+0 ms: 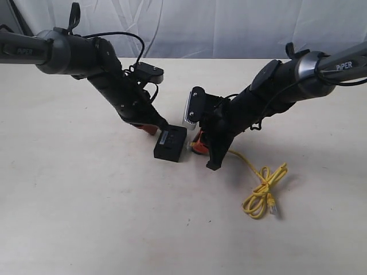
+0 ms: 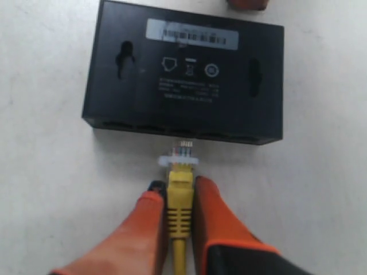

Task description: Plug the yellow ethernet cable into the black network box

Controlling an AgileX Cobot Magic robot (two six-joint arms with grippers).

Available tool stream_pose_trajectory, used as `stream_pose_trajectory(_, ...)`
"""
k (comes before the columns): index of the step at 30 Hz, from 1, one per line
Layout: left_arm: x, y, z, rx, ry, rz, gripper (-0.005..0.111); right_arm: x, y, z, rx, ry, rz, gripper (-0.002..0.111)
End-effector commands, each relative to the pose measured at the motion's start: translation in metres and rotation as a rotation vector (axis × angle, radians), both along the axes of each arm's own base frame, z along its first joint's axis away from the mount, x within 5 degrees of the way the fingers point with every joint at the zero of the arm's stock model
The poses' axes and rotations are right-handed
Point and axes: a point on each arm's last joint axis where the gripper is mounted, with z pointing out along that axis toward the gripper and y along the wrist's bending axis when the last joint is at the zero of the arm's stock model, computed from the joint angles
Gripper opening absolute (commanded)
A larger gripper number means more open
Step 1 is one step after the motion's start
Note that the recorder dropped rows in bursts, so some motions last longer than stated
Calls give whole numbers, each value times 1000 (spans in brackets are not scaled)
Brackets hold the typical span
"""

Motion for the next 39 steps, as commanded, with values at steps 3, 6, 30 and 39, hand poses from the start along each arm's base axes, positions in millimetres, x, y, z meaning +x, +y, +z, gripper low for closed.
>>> stream_pose_trajectory(3, 1, -2, -3, 11, -3, -38, 0, 0, 1, 0, 2, -2, 4, -1)
stream_pose_trajectory(6, -2, -6, -7, -15, 22, -69, 0, 0, 1, 0, 3, 1, 6, -1)
stream_pose_trajectory(30, -8, -11, -5, -79, 81, -85, 0, -3, 15, 0, 13, -20, -33, -1)
stream_pose_trajectory(39, -10, -11, -5, -82, 108, -91, 0, 4, 15, 4, 30, 18, -164, -1)
